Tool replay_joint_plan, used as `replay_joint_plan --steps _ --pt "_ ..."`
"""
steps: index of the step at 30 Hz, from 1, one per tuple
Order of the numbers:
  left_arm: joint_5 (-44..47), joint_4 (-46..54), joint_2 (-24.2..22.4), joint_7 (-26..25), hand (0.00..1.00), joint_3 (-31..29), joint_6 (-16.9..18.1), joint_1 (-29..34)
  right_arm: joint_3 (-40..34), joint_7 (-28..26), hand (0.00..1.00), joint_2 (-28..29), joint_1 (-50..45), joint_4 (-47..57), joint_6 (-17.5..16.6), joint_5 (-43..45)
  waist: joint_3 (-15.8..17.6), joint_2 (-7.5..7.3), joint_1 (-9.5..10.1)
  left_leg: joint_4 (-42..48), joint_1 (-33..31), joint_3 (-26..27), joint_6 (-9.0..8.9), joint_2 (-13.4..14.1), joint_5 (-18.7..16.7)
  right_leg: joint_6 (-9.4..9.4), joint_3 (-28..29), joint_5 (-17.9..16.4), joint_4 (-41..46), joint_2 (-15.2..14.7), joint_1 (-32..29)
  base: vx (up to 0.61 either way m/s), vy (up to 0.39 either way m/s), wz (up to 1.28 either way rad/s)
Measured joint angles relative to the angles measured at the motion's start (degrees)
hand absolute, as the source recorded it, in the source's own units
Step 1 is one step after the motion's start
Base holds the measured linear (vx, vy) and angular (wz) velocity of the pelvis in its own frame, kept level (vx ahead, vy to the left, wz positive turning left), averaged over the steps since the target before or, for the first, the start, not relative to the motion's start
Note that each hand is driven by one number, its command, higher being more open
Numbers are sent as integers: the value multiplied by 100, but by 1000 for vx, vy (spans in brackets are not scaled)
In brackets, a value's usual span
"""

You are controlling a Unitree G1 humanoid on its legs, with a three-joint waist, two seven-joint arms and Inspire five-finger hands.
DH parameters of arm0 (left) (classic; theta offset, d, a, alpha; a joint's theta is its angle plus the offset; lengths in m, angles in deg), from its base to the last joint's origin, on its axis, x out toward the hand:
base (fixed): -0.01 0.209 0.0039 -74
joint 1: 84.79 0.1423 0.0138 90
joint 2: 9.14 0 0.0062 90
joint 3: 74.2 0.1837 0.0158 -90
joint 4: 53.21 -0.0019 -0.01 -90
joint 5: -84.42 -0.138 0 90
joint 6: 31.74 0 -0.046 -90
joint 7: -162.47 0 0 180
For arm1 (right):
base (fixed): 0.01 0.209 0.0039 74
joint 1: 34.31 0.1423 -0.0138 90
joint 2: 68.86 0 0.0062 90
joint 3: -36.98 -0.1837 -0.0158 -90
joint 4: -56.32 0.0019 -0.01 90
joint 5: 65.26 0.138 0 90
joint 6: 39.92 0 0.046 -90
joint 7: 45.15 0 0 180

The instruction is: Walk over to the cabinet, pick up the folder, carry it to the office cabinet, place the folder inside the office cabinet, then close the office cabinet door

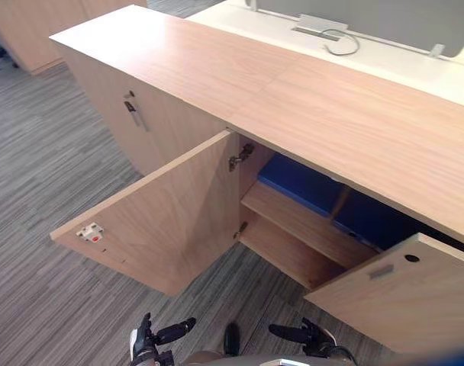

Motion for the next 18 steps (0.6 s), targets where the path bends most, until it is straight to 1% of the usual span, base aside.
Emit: replay_joint_plan --steps 2,4,6,8,10,12,16,18 --pt "123 0 -46 81 100 2 3 12 -33 2 100 25 30 1 -3 -1 -26 30 -2 -3 30 -18 -34 50 18 68 -29 68 5 39 47 47 -102 17" --pt "216 -2 -87 165 100 1 2 18 -33 1 100 39 67 -1 -2 -2 -34 44 -10 -4 30 0 -85 105 36 19 -28 134 2 97 48 27 -81 7" --pt "520 -3 -134 244 100 2 2 27 -32 -3 100 57 129 -13 0 -4 -32 37 -30 -7 30 8 -191 183 94 -43 -31 245 3 166 44 18 -80 1" --pt "767 1 -165 255 100 -37 2 26 -32 -5 100 57 138 -13 -1 -6 -33 26 -52 -10 29 8 -282 209 148 -59 -45 311 6 188 45 7 -59 3" --pt "997 10 -180 251 100 -148 2 25 -30 -14 100 55 135 -19 0 -7 -37 21 -63 -28 29 4 -312 213 168 -51 -58 320 13 190 47 1 -47 3" --pt "1242 56 -250 240 100 -487 2 28 -32 -34 100 38 138 -66 -1 -10 -38 22 -96 -33 27 -2 -317 219 172 -51 -62 320 13 198 46 -7 -32 1" --pt "1658 214 -268 217 100 -949 -1 25 -33 -124 100 33 116 -164 4 -18 -24 44 -143 -41 14 -8 -324 245 166 -55 -66 318 10 225 22 -25 -8 -1" --pt "1793 587 -274 173 100 -1292 -4 16 -36 -135 100 14 93 -169 4 -34 4 88 -156 -45 -29 -8 -357 267 117 -105 -68 286 -17 258 -4 -65 -8 -3"
